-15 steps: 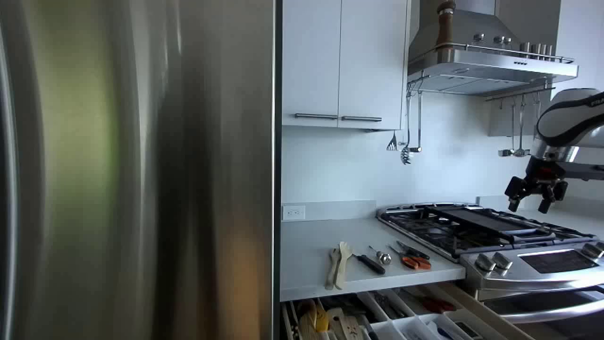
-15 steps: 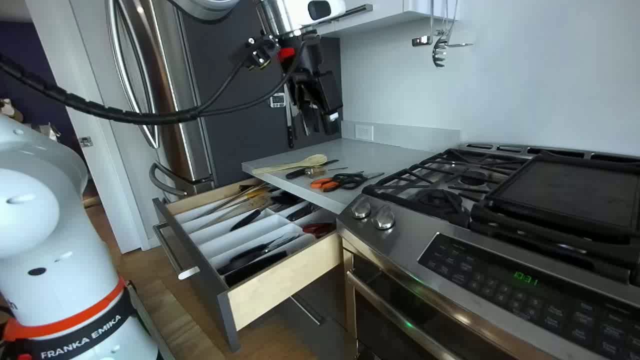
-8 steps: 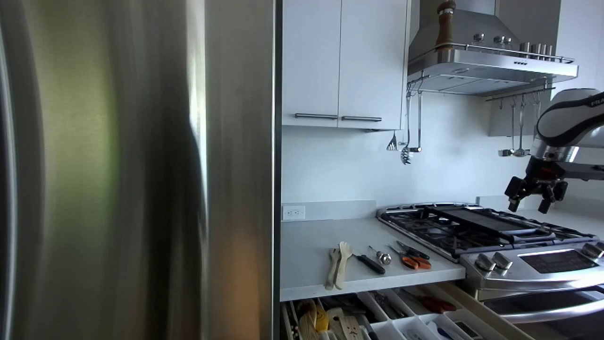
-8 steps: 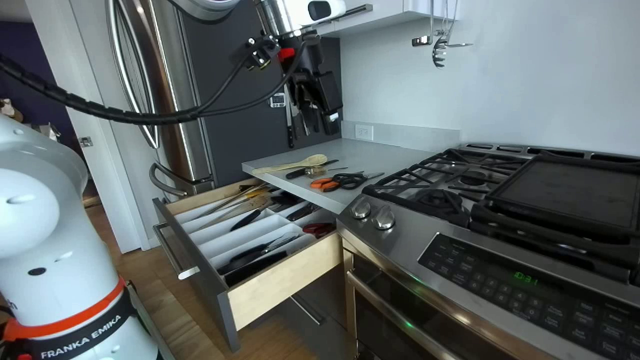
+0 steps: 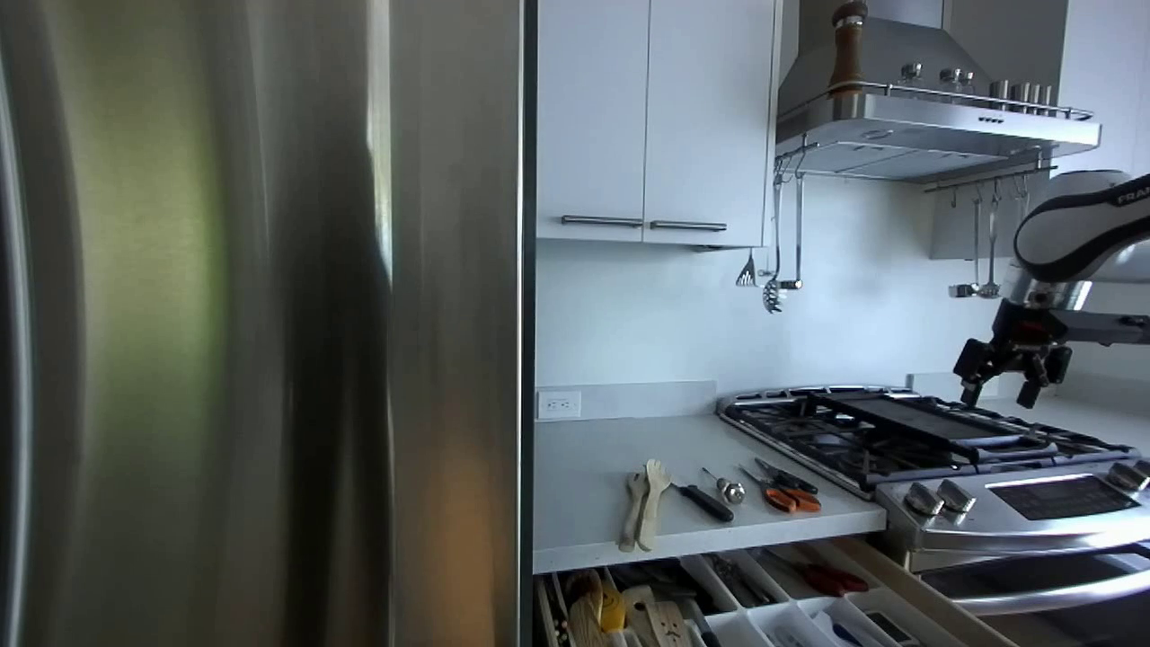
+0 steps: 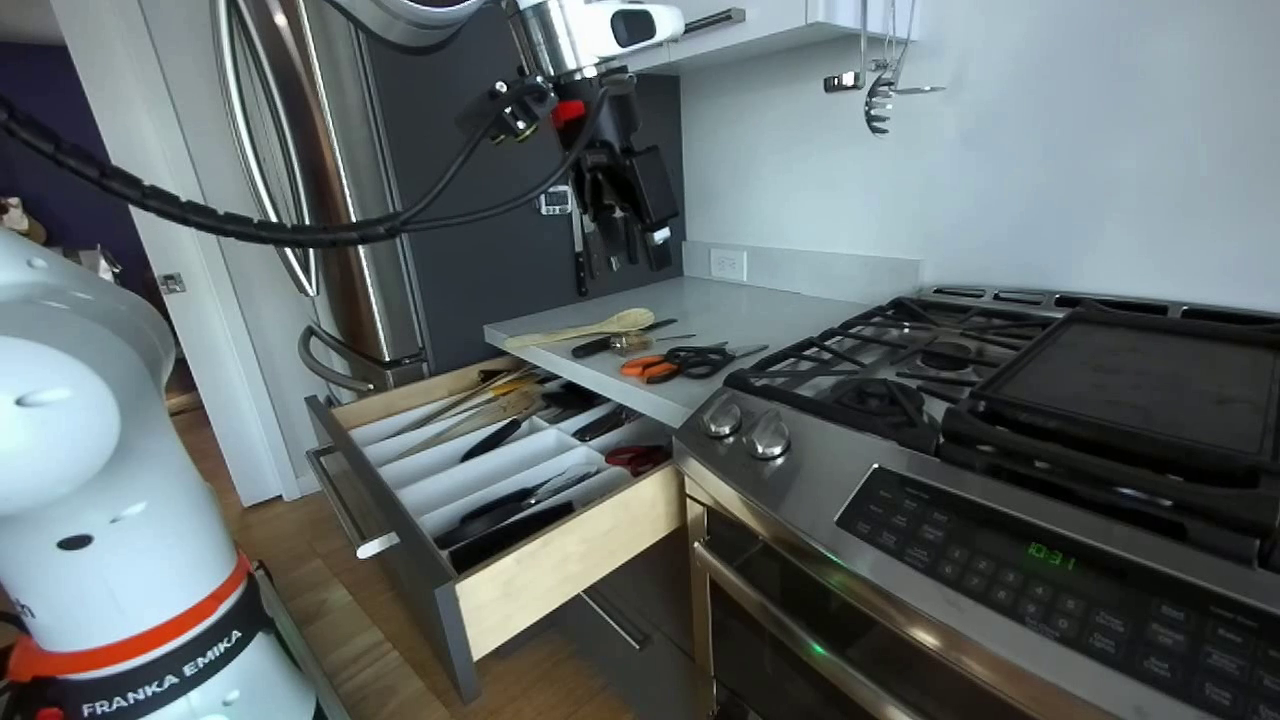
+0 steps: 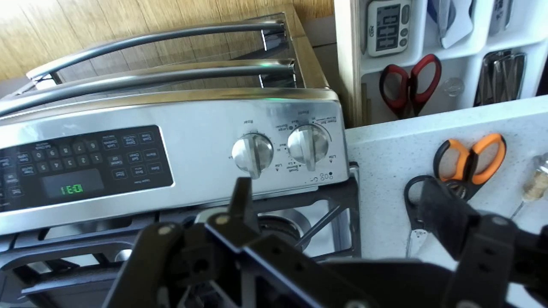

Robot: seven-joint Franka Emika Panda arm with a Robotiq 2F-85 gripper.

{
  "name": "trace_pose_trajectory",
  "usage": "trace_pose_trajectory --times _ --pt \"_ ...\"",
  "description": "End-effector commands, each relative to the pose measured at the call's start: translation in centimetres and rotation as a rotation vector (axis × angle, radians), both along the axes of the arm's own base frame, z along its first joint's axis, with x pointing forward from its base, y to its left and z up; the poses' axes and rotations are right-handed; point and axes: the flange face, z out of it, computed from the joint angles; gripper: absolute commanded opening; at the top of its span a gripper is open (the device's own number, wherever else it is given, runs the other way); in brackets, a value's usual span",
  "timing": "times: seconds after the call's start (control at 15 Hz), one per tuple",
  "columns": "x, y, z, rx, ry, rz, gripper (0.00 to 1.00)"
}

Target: Remove the scissors from the open drawer and put it on the counter

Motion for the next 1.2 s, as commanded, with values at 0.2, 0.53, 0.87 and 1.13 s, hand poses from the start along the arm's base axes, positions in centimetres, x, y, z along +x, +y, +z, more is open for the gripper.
trace_pose_trajectory --times 0.2,0.53,0.87,1.13 --pt "-0.2 10.4 -4.2 -0.054 0.092 0.063 1.0" --pt "-1.9 17.2 -8.3 -0.078 0.242 0.113 1.0" --pt "-4.0 22.7 -12.0 -0.122 0.35 0.127 1.0" --pt "-3.7 22.6 -11.6 -0.137 0.332 0.143 1.0"
